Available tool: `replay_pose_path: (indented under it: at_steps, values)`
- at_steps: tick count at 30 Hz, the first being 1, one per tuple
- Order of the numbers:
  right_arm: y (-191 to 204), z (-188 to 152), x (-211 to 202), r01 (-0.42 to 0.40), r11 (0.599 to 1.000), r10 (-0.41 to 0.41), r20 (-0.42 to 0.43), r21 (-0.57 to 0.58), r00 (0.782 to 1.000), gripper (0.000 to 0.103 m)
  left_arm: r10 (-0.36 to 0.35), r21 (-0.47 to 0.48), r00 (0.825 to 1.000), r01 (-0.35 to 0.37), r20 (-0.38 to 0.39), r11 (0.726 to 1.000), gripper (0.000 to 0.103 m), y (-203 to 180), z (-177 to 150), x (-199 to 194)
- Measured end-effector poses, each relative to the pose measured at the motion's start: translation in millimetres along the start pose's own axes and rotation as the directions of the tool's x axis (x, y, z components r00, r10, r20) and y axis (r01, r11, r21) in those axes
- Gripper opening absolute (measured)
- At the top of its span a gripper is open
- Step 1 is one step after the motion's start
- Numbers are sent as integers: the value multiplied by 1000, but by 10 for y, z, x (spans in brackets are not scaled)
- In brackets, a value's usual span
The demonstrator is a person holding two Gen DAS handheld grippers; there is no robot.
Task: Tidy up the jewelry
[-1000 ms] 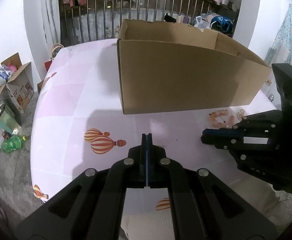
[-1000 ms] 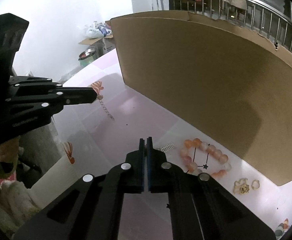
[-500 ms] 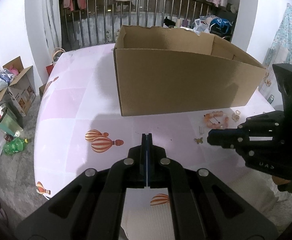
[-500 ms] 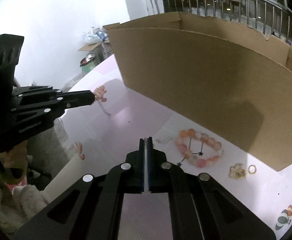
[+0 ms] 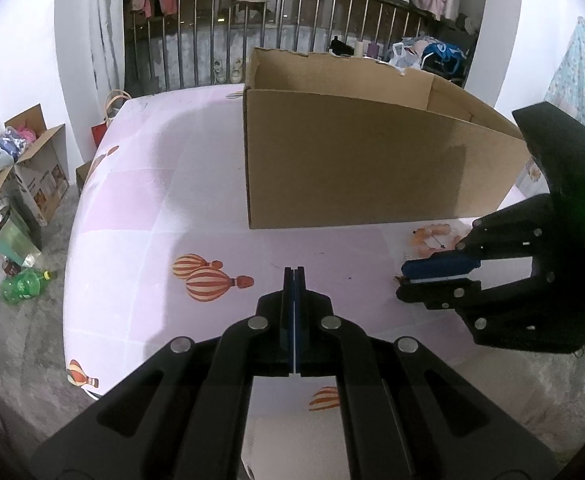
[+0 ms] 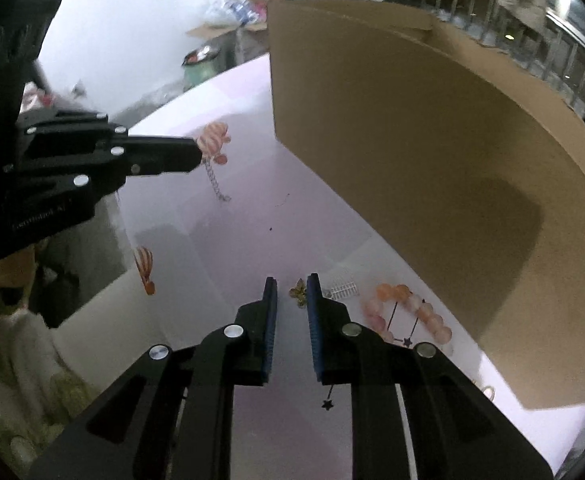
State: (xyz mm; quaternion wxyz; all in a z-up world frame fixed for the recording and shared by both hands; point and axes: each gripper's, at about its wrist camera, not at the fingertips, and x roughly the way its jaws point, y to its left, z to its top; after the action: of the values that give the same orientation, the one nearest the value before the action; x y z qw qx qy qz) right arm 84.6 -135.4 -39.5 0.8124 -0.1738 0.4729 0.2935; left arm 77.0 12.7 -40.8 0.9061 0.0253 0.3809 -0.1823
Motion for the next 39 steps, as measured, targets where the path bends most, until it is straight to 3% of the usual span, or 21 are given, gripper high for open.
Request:
replay_pose_path:
  at_steps: [6,11,17,23,35,39]
  values:
    - [-21,86,23,-42,996,36,-84,-74,996,16,-4,-14,1000,4,1,1000,0,62,-25,7]
    - [-34,149,48,-48,994,34,-139,-100,990,7,-2,-23,1000,2,6,1000,0,76,-53,-8]
    - [-69,181,44,-44,993,26,-155,-108,988,3,3,-31,1000,-2,16,1000,0,91,-56,-45]
    - [-139,165,27,-46,997,37,-135,-57,990,2,11,-28,1000,-10,27,1000,0,75,-52,-116]
    - [-231,18,-610,-75,995,71,65,62,995,1,18,-12,996,-17,83,1000,0,-5,64,-396]
    - [-211,-21,-594,-89,995,86,57,48,995,2,26,3,996,-26,82,1000,0,-64,98,-403]
